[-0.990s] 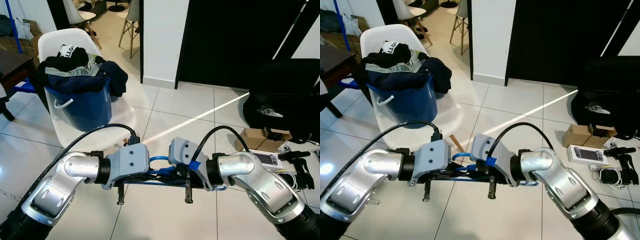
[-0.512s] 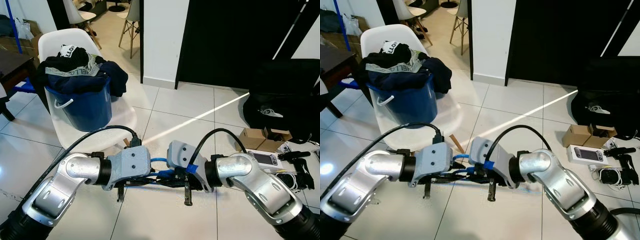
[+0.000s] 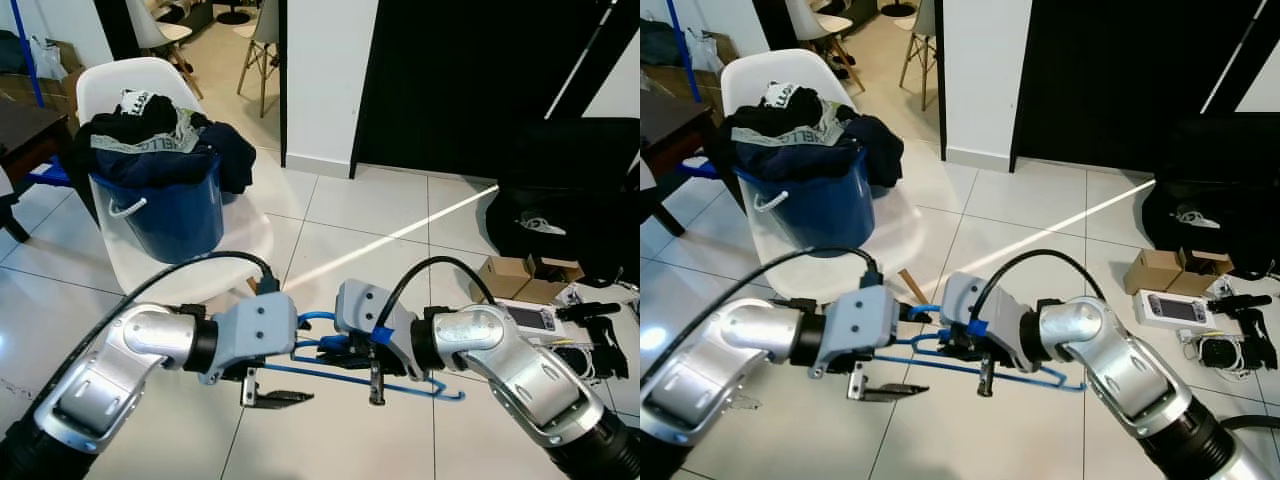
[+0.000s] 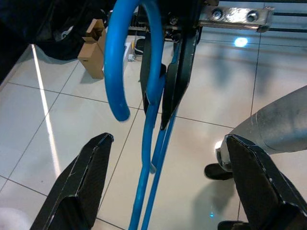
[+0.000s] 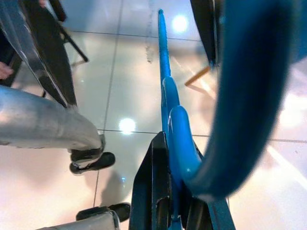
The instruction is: Hang hanger
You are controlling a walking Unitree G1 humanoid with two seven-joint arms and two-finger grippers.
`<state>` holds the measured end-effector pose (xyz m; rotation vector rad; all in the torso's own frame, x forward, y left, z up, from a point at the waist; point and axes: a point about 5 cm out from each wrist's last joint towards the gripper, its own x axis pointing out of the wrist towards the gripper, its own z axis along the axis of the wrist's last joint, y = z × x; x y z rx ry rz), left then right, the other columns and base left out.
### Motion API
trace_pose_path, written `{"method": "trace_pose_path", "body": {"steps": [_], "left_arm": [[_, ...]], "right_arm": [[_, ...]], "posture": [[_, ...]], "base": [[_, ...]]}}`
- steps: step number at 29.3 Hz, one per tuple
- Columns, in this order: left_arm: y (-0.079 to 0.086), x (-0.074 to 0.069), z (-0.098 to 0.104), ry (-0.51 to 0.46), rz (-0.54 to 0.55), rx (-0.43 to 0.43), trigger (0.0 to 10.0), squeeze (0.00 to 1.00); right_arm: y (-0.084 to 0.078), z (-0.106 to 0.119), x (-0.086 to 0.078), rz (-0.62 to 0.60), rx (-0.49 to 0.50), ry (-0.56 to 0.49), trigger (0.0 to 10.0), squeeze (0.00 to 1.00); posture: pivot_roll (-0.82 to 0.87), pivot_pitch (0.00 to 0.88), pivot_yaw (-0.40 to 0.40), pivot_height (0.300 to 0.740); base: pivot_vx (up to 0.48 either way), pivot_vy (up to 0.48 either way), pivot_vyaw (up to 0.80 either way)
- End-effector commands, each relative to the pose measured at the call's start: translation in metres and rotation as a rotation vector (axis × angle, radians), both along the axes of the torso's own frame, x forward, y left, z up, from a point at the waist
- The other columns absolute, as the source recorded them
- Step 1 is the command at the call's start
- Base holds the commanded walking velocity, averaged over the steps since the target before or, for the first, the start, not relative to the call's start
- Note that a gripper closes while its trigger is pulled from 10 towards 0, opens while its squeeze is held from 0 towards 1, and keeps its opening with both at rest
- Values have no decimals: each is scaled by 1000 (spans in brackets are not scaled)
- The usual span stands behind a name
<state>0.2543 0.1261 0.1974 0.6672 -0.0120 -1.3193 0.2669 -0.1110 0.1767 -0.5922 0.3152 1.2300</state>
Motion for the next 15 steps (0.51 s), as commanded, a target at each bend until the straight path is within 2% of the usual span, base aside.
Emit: {"method": "trace_pose_path", "body": {"steps": [1,2,3,5,6,7,8,9,10,11,12,13,14,15], "left_arm": [[3,0,2,-5,4,7,10000,1000],[3,0,2,-5,4,7,10000,1000],[7,11,7,-53,97,-40,10000,1000],[7,11,7,-53,97,-40,10000,1000],[14,27,12,-95,260,-125,10000,722],[23,41,14,-111,421,-207,10000,0],[30,49,14,-114,525,-258,10000,0],[30,49,14,-114,525,-258,10000,0],[42,55,14,-112,647,-322,10000,0],[42,55,14,-112,647,-322,10000,0],[56,60,10,-97,813,-417,10000,0],[67,60,1,-52,955,-503,10000,0],[67,60,1,-52,955,-503,10000,0],[70,57,-10,-17,1053,-555,10000,0]], "right_arm": [[-1,2,2,-14,6,-22,0,0],[-1,2,2,-14,6,-22,0,0],[-6,3,15,-127,61,-38,0,0],[-6,3,15,-127,61,-38,0,0],[-20,-4,31,-292,69,-43,0,0],[-33,-13,42,-438,64,-38,0,0],[-43,-20,48,-530,53,-32,0,0],[-43,-20,48,-530,53,-32,0,0],[-54,-26,52,-625,46,-29,0,0],[-54,-26,52,-625,46,-29,0,0],[-65,-30,57,-752,94,-23,0,0],[-74,-34,61,-864,150,-20,2078,0],[-74,-34,61,-864,150,-20,2078,0],[-77,-37,62,-950,216,-11,10000,0]], "posture": [[13,118,-7,740],[13,118,-7,740],[14,117,-6,740],[14,117,-6,740],[14,115,-6,740],[12,114,-5,740],[11,113,-4,740],[11,113,-4,740],[13,115,-5,740],[13,115,-5,740],[19,115,-5,740],[26,117,-6,740],[26,117,-6,740],[30,121,-7,740]], "base": [[0,0,0],[0,0,0],[0,0,0],[0,0,0],[0,0,0],[0,0,0],[0,0,0],[0,0,0],[0,0,0],[0,0,0],[0,0,0],[0,0,0],[0,0,0],[0,0,0]]}}
